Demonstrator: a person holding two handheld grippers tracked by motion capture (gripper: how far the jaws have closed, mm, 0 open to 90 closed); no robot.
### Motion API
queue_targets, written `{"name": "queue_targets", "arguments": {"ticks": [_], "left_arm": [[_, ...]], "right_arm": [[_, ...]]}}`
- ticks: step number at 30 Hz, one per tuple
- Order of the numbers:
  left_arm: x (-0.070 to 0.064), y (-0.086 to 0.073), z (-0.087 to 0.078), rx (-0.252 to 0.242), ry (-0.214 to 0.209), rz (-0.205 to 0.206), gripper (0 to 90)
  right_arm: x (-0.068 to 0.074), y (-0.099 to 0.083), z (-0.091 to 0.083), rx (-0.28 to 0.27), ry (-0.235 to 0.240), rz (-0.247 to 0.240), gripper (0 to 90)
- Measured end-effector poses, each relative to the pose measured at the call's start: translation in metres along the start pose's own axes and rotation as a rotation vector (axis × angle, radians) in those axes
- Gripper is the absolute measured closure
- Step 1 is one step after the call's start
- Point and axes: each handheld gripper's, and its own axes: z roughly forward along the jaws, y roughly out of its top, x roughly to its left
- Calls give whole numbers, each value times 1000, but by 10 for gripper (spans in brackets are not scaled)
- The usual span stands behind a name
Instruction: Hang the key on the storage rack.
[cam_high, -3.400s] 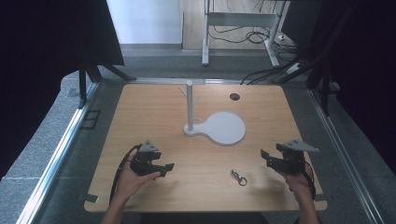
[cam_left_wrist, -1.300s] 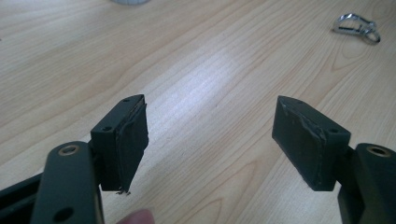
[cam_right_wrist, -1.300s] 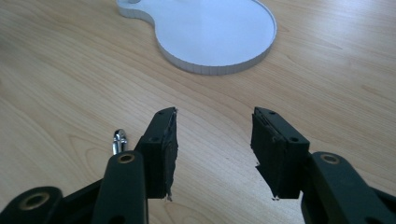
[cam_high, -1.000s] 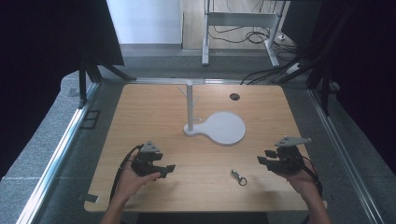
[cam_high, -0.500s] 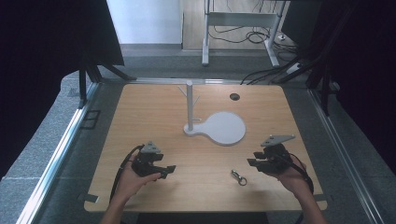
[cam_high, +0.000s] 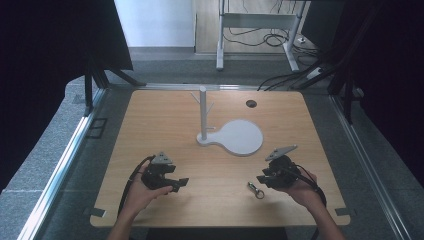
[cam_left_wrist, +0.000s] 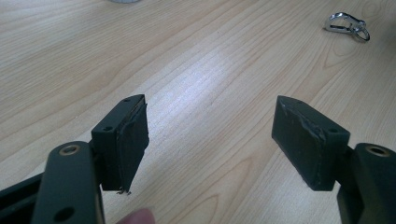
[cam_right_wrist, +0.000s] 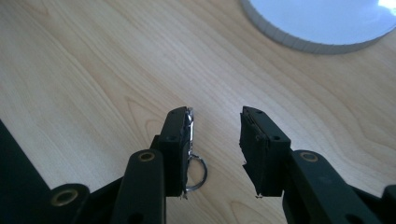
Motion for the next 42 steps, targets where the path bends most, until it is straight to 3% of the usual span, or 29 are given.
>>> {"name": "queue_targets", "arguments": {"ticks": [22,42], "left_arm": [[-3,0,4,21,-8,12,278],[-6,0,9,47,-17,28,278]], "right_arm": [[17,-3,31,166,10,-65,639],[17,-4,55,226,6,-67,643]]}}
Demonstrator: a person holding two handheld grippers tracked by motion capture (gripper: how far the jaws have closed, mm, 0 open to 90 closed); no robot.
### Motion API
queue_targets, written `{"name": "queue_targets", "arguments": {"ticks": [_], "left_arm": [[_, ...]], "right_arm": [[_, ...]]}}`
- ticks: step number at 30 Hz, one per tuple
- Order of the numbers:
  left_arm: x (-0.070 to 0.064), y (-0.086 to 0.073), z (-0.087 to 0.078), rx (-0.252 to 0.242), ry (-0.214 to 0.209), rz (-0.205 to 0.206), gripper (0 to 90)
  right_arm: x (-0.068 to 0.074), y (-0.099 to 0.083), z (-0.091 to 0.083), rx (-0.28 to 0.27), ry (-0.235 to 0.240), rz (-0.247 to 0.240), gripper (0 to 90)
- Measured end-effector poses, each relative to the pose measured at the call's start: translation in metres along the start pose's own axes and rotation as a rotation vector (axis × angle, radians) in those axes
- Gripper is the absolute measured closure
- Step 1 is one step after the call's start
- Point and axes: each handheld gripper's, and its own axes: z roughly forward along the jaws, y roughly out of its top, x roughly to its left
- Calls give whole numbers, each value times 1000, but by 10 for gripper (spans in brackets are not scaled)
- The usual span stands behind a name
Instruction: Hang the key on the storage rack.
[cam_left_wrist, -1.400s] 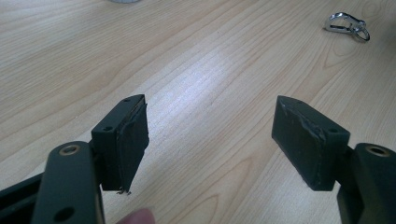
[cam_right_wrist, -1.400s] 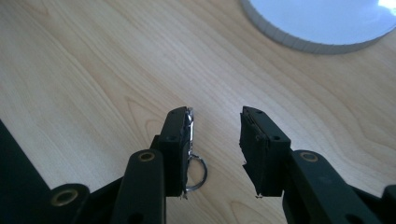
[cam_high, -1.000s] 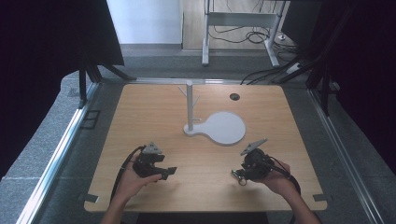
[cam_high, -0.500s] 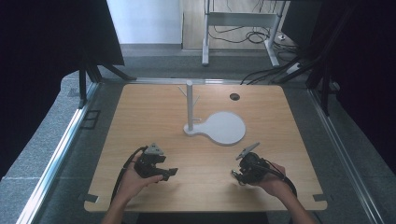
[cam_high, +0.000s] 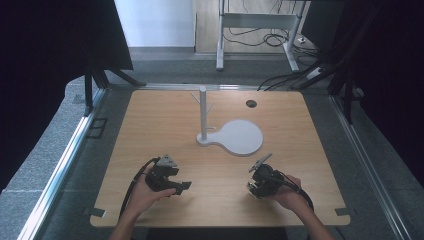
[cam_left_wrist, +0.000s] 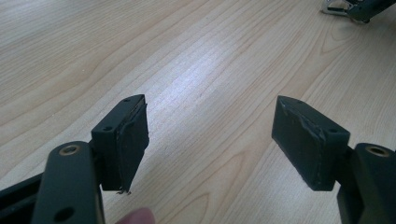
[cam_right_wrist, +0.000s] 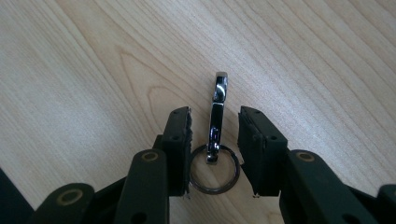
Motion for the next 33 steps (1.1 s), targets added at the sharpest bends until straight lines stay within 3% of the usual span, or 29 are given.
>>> {"name": "queue_targets", "arguments": {"ticks": [7,21,33], "left_arm": [[0,0,0,2,-1,2,278],[1,-1,3,14,-2,3,278],[0,-1,3,13,-2,1,278]], "right_arm": [[-1,1,3,11,-7,-2,667],[2,2,5,35,-13,-15,839],[1,1,2,51,-8,-19,846]]}}
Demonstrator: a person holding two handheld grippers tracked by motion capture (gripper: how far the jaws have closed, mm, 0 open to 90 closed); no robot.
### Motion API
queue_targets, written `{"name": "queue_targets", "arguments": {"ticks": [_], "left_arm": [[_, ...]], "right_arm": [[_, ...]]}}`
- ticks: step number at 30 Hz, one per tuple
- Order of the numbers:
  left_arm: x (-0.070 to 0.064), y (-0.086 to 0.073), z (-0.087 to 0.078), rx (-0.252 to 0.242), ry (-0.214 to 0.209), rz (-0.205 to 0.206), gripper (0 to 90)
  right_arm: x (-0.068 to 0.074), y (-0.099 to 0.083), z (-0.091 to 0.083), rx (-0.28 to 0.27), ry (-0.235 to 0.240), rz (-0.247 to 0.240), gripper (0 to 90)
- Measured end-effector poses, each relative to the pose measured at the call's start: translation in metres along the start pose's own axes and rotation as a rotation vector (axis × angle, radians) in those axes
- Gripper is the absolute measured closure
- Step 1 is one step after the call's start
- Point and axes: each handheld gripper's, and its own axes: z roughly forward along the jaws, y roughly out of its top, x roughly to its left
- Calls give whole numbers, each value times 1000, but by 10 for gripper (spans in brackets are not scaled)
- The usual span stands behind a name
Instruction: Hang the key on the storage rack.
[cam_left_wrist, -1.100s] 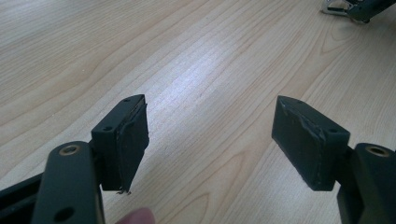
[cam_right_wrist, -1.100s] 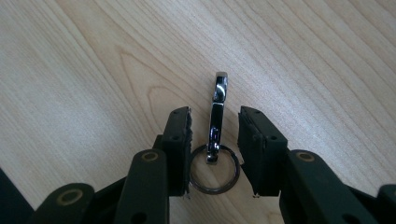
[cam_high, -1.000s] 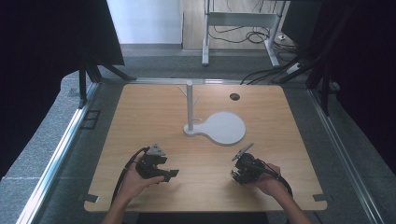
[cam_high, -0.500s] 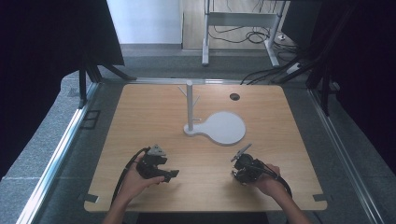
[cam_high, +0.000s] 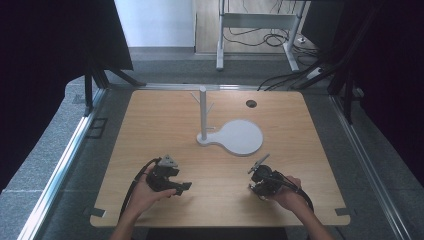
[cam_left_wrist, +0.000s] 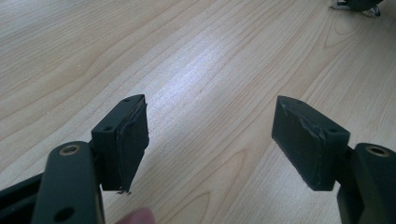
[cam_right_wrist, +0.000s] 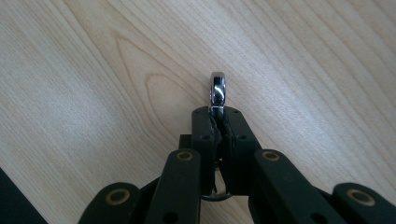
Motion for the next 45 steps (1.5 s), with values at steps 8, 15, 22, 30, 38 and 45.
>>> {"name": "queue_targets", "arguments": {"ticks": [8,15,22,30,38,45], "left_arm": [[0,0,0,1,-3,1,280],[0,0,-2,-2,-3,1,280],[-1,0,-1,-2,-1,-1,280],[-1,0,1,7,-4,0,280],[-2,0,2,13,-6,4,280],[-2,1,3,17,-7,10,280]], "right_arm": [[-3,4,-18,-37,-28,-2,846],[-6,10,-32,-76,-49,1,846],[-9,14,-40,-98,-62,2,846],[-13,22,-48,-124,-63,0,846],[-17,33,-55,-149,-63,-3,845],[-18,44,-59,-159,-65,-10,845]]}}
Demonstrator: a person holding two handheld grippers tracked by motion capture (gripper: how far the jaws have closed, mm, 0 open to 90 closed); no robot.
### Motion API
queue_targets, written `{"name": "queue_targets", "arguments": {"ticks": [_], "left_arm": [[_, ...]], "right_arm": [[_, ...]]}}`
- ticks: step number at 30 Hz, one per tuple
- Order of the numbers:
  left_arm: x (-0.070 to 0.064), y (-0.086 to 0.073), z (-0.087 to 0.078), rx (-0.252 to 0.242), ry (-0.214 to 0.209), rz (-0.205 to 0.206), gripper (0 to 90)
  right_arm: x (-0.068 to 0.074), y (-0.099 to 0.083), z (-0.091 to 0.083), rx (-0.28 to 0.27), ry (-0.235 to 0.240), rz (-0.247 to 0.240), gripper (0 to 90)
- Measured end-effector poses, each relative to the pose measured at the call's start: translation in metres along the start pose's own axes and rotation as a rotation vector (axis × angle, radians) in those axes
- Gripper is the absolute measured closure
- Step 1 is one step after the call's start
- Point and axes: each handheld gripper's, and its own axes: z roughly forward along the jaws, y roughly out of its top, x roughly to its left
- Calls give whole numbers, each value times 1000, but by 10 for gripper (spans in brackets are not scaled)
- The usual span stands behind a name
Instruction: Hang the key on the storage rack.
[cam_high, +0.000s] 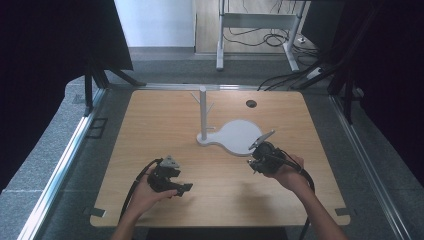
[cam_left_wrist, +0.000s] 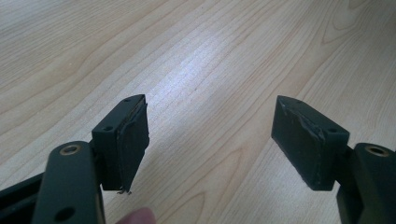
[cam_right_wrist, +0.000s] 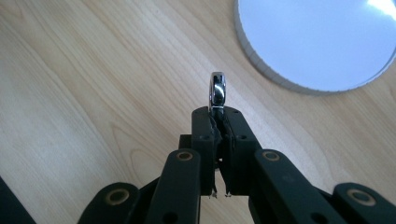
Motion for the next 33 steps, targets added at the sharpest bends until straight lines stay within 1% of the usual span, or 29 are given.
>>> {"name": "queue_targets", "arguments": {"ticks": [8,12,15,24,33], "left_arm": [[0,0,1,2,-1,3,280],[0,0,1,0,-1,1,280],[0,0,1,1,-3,0,280],[1,0,1,-1,-2,-3,280],[0,0,2,5,-4,5,280]], "right_arm": [[-3,16,0,-11,1,-4,845],[-4,21,1,-9,3,-7,845],[-5,28,3,-7,4,-8,845],[-8,40,6,-13,3,-7,845],[-10,51,6,-23,4,-3,845]]}}
